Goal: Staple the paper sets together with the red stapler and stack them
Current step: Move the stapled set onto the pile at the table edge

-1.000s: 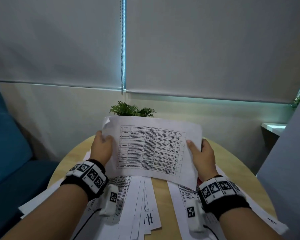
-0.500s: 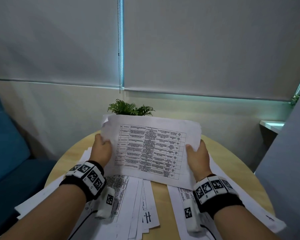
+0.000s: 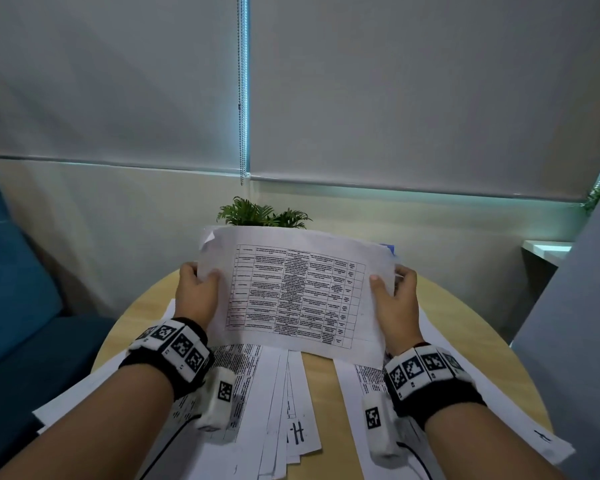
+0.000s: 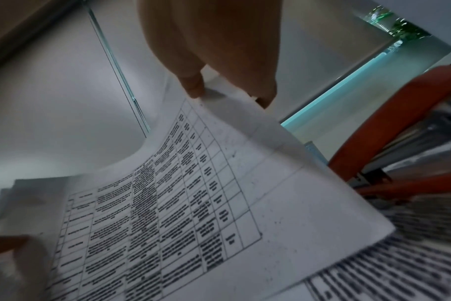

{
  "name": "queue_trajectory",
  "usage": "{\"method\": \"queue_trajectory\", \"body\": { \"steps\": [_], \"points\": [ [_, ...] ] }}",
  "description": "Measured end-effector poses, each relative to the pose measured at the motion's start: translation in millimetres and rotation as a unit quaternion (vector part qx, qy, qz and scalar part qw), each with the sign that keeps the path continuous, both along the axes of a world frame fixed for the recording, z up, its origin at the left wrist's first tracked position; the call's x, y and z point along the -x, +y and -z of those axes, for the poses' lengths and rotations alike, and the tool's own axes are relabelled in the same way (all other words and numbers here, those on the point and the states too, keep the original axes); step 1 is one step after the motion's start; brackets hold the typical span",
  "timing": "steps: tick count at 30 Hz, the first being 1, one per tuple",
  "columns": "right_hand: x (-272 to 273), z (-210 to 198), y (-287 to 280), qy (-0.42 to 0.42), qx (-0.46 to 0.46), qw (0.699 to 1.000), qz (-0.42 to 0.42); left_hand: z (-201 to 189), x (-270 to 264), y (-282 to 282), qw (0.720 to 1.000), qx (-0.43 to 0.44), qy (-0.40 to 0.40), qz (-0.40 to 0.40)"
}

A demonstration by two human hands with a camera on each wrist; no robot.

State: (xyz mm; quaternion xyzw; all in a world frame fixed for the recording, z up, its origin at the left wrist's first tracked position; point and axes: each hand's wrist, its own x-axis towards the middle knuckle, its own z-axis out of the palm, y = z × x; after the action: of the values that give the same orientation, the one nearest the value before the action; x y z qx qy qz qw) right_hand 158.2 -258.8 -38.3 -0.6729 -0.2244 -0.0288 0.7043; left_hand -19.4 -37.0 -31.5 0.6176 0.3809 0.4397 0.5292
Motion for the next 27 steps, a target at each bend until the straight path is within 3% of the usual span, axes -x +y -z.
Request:
{"method": "queue_trajectory", "body": {
  "steps": [5,11,15,20,22,24,25,27],
  "points": [
    [0,-2,5,-0.006,0.021,1.000,0.005,0,-4,-1,1.000,-0.005,-0.011,-0.008],
    [1,-6,5,0.004,0.001,1.000,0.006,5,-2,5,0.999,-0.011,0.042,0.014],
    [-1,1,6,0.032,0.086,0.995,-0.036,9,5,11,0.999,0.004,0.034,0.025],
    [4,-8,-4,0.054,0.100,0.992,-0.060,-2,13,17,0.996,-0.021,0.085,0.010],
    [2,-11,-8,0.070,0.123,0.985,-0.101,-18,14,19,0.984,-0.081,0.139,-0.081],
    [2,-10,-10,0.070,0.168,0.975,-0.130,-37,13,8,0.949,-0.178,0.210,-0.153],
    [2,-8,-10,0.066,0.191,0.969,-0.139,-44,9,1,0.931,-0.242,0.226,-0.151],
    [4,-1,-8,0.070,0.239,0.957,-0.152,-54,-6,-17,0.890,-0.379,0.243,-0.074]
  ]
}}
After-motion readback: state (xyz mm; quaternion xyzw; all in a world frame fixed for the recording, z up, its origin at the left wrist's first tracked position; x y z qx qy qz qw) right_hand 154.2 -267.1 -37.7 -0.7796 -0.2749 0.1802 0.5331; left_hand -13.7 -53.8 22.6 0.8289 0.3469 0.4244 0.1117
